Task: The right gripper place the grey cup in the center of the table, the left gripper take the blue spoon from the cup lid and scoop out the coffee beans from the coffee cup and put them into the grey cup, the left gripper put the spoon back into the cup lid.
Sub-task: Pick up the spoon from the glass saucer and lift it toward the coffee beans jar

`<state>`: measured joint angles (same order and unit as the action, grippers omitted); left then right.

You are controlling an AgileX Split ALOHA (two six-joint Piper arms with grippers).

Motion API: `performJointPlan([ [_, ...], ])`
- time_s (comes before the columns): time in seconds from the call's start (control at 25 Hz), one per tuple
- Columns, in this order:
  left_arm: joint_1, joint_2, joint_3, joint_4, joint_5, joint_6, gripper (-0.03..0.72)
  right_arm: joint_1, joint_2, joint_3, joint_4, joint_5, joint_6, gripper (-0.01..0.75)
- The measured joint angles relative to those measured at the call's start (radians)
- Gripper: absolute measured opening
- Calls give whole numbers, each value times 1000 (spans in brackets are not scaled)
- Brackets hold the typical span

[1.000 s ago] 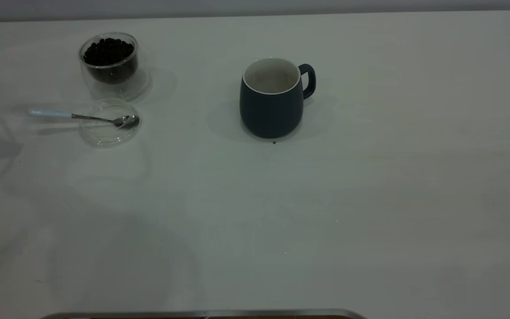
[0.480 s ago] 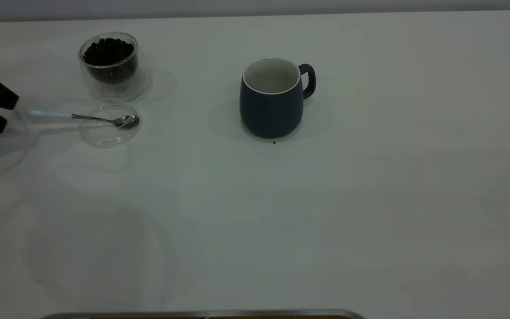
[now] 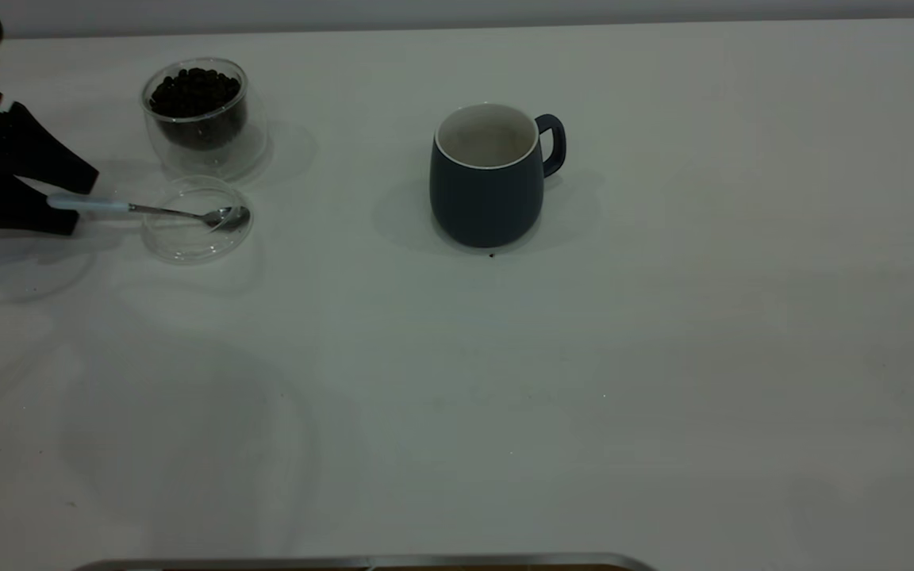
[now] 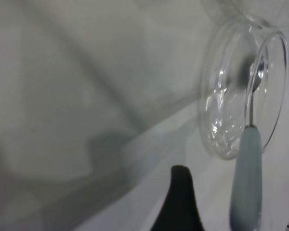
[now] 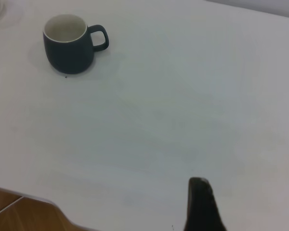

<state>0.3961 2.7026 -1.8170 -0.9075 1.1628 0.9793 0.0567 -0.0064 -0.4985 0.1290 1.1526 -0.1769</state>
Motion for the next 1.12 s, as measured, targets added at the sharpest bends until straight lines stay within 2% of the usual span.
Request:
performJointPlan([
  [0.36, -18, 32, -3, -67, -1, 20, 696, 0, 0, 0, 0, 0, 0, 511],
  [0.52, -19, 32, -3, -76, -1, 27, 660, 0, 0, 0, 0, 0, 0, 511],
  [0.64, -19, 32, -3, -76, -1, 27, 592, 0, 0, 0, 0, 0, 0, 511],
  [1.0, -19, 32, -3, -76, -1, 20, 308, 0, 0, 0, 0, 0, 0, 511],
  [1.12, -19, 32, -3, -76, -1, 20, 234, 0, 0, 0, 0, 0, 0, 511],
])
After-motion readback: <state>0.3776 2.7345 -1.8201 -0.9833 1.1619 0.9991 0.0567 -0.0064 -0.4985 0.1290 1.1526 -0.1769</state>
